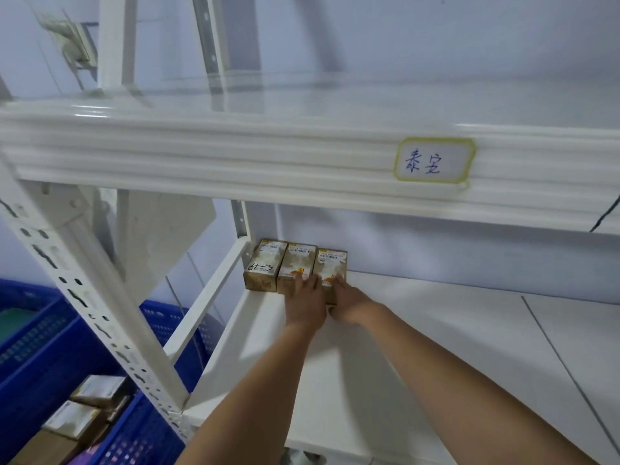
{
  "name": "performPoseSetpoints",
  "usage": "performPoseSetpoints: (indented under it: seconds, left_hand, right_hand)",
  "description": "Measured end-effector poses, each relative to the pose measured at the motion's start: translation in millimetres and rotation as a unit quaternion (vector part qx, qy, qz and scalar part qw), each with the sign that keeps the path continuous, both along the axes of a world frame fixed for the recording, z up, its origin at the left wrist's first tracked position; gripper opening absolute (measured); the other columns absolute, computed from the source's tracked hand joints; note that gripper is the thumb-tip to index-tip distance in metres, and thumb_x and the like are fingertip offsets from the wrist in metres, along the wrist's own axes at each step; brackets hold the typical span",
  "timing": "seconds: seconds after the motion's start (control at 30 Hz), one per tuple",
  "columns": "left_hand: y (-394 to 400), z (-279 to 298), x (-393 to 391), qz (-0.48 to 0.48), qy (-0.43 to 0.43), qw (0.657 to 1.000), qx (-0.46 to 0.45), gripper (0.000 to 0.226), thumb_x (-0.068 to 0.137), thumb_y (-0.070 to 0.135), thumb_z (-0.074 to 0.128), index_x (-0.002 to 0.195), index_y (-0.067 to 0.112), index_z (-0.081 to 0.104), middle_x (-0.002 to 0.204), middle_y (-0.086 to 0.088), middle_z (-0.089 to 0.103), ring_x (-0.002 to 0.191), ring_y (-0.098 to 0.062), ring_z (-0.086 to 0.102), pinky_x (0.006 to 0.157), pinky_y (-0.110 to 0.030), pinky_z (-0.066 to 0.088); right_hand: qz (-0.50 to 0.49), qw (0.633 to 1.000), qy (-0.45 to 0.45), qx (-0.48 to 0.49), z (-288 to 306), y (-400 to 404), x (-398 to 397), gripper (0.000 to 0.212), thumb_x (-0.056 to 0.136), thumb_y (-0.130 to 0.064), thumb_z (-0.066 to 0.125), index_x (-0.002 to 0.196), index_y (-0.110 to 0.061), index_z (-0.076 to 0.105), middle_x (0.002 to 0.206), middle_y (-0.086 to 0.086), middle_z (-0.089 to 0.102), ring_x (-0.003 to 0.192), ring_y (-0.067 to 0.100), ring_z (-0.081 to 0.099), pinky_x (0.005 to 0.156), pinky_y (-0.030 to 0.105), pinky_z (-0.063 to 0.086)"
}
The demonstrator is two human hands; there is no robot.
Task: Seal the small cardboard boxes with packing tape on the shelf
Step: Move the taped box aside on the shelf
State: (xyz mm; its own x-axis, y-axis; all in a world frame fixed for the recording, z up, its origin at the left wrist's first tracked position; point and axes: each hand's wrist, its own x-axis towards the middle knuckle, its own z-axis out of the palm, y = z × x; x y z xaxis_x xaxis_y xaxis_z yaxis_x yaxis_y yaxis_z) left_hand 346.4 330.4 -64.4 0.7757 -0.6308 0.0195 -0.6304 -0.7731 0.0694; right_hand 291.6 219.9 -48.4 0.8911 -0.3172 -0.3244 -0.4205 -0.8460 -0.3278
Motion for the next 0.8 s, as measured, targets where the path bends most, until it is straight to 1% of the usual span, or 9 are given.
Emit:
performPoseSetpoints:
  seconds: [0.1, 0.17, 0.23, 0.3, 0.4, 0.5, 0.6, 0.67, 0.8]
  left_hand:
    - [-4.6, -4.3, 6.0, 0.001, -0.005, 1.0, -0.012, 0.061, 0.096, 0.014, 0.042, 0.155, 0.016, 0.026, 0.161, 0.003, 0.026, 0.149, -0.034, 0.013, 0.116, -0.061, 0.007]
    - [-7.5, -7.9, 8.5, 0.009, 0.001, 1.0, -0.018, 0.06, 0.095, 0.015, 0.044, 0.153, 0.017, 0.029, 0.159, 0.003, 0.029, 0.147, -0.034, 0.017, 0.114, -0.06, 0.015]
    - [-9.9, -11.3, 8.3, 0.013, -0.01, 1.0, -0.018, 0.057, 0.093, 0.015, 0.046, 0.149, 0.016, 0.035, 0.154, 0.002, 0.034, 0.143, -0.035, 0.023, 0.109, -0.061, 0.022]
    - [-14.3, -11.5, 8.7, 0.016, -0.01, 1.0, -0.011, 0.054, 0.092, 0.015, 0.046, 0.145, 0.015, 0.038, 0.15, 0.0, 0.038, 0.141, -0.036, 0.027, 0.107, -0.061, 0.024]
    - [-19.7, -1.5, 10.3, 0.031, 0.031, 0.999, -0.007, 0.055, 0.094, 0.017, 0.045, 0.148, 0.013, 0.035, 0.153, -0.002, 0.035, 0.145, -0.034, 0.022, 0.109, -0.059, 0.022]
    - [-25.0, 17.0, 14.1, 0.033, 0.099, 0.994, 0.022, 0.066, 0.098, 0.029, 0.044, 0.156, 0.011, 0.018, 0.164, -0.007, 0.013, 0.152, -0.033, 0.007, 0.117, -0.061, 0.014]
    - [-34.8, 40.3, 6.1, 0.021, 0.139, 0.99, 0.024, 0.072, 0.103, 0.036, 0.035, 0.159, 0.015, -0.004, 0.166, -0.004, -0.013, 0.153, -0.031, -0.011, 0.116, -0.068, 0.002]
    - [-44.4, 54.6, -12.9, -0.004, 0.137, 0.99, 0.038, 0.073, 0.101, 0.025, 0.036, 0.159, 0.017, -0.007, 0.166, 0.0, -0.013, 0.152, -0.03, -0.013, 0.116, -0.069, 0.001]
    - [-62.9, 84.8, -63.8, -0.052, 0.139, 0.988, 0.044, 0.069, 0.102, 0.024, 0.036, 0.16, 0.017, -0.001, 0.167, 0.002, -0.008, 0.153, -0.03, -0.007, 0.118, -0.065, 0.004]
  right_hand:
    - [-0.019, 1.0, -0.005, 0.01, 1.2, -3.3, 6.7, 0.083, 0.091, -0.014, 0.053, 0.159, -0.008, 0.006, 0.165, 0.012, 0.016, 0.137, 0.033, 0.045, 0.106, 0.035, 0.043]
    - [-0.039, 0.999, -0.014, 0.02, 0.2, -7.7, 10.3, 0.08, 0.087, -0.014, 0.054, 0.156, -0.007, 0.013, 0.149, 0.018, 0.044, 0.128, 0.035, 0.053, 0.098, 0.035, 0.048]
    - [-0.05, 0.998, -0.02, 0.011, -0.2, -10.7, 12.7, 0.074, 0.087, -0.017, 0.055, 0.152, -0.009, 0.021, 0.135, 0.02, 0.055, 0.121, 0.036, 0.057, 0.089, 0.034, 0.049]
    - [-0.053, 0.998, -0.02, 0.001, 1.0, -12.8, 15.6, 0.07, 0.089, -0.019, 0.055, 0.151, -0.01, 0.024, 0.134, 0.021, 0.056, 0.12, 0.036, 0.057, 0.09, 0.035, 0.049]
    - [-0.044, 0.999, -0.023, -0.012, 11.2, -9.8, 15.6, 0.068, 0.092, -0.021, 0.056, 0.152, -0.011, 0.026, 0.145, 0.018, 0.048, 0.127, 0.035, 0.053, 0.1, 0.038, 0.048]
    - [-0.079, 0.993, -0.086, -0.029, 32.6, -8.4, 2.0, 0.077, 0.09, -0.03, 0.062, 0.153, -0.018, 0.02, 0.153, 0.013, 0.031, 0.127, 0.037, 0.053, 0.098, 0.043, 0.048]
    - [-0.12, 0.987, -0.091, -0.051, 55.0, -18.3, -24.2, 0.076, 0.088, -0.014, 0.056, 0.154, -0.016, 0.018, 0.154, 0.013, 0.027, 0.126, 0.037, 0.052, 0.094, 0.042, 0.049]
    - [-0.136, 0.986, -0.076, -0.06, 66.7, -29.8, -49.6, 0.076, 0.088, -0.011, 0.053, 0.155, -0.012, 0.018, 0.155, 0.012, 0.029, 0.131, 0.035, 0.048, 0.098, 0.042, 0.048]
    - [-0.182, 0.98, -0.063, -0.057, 86.1, -51.4, -110.7, 0.064, 0.089, -0.012, 0.052, 0.148, -0.007, 0.027, 0.141, 0.014, 0.04, 0.125, 0.035, 0.051, 0.098, 0.042, 0.048]
